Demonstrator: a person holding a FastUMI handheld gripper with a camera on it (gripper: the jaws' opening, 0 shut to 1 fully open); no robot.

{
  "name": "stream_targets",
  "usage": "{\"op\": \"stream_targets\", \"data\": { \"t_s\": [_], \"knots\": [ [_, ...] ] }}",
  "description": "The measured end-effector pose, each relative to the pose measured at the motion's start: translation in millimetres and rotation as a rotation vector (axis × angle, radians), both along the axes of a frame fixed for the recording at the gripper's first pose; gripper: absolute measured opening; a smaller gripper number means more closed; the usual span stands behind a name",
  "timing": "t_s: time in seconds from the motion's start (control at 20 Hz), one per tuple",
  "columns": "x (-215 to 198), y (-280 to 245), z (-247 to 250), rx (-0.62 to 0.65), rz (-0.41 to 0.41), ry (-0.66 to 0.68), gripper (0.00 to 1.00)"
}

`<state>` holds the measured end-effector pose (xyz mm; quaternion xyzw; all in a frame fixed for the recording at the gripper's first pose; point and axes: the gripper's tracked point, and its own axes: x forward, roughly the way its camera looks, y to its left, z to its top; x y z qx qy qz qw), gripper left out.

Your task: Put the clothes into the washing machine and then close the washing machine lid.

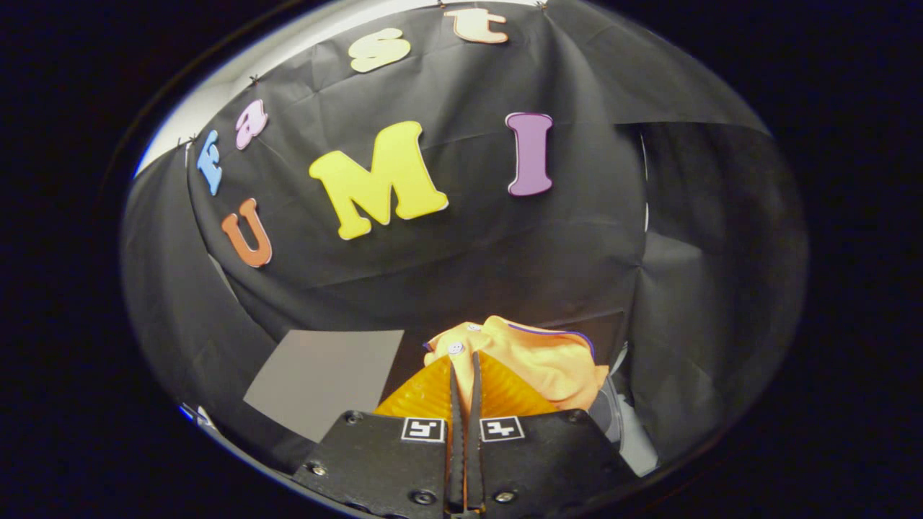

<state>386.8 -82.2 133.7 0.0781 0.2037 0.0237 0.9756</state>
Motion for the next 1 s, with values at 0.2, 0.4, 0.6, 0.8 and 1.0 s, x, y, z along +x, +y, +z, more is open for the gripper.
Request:
{"op": "stream_targets", "data": {
  "t_s": [0.2, 0.4, 0.6, 0.8, 1.0],
  "knots": [
    [2.3, -7.1, -42.3, 0.01, -0.007, 0.07, 0.05],
    [8.5, -8.4, -92.4, -0.001, -0.018, 0.141, 0.05],
    [11.3, -20.0, -129.9, -0.01, -0.037, 0.185, 0.05],
    [27.2, -28.8, -159.0, -0.036, -0.063, 0.213, 0.05],
    [47.1, -46.0, -186.6, -0.074, -0.089, 0.238, 0.05]
  ]
}}
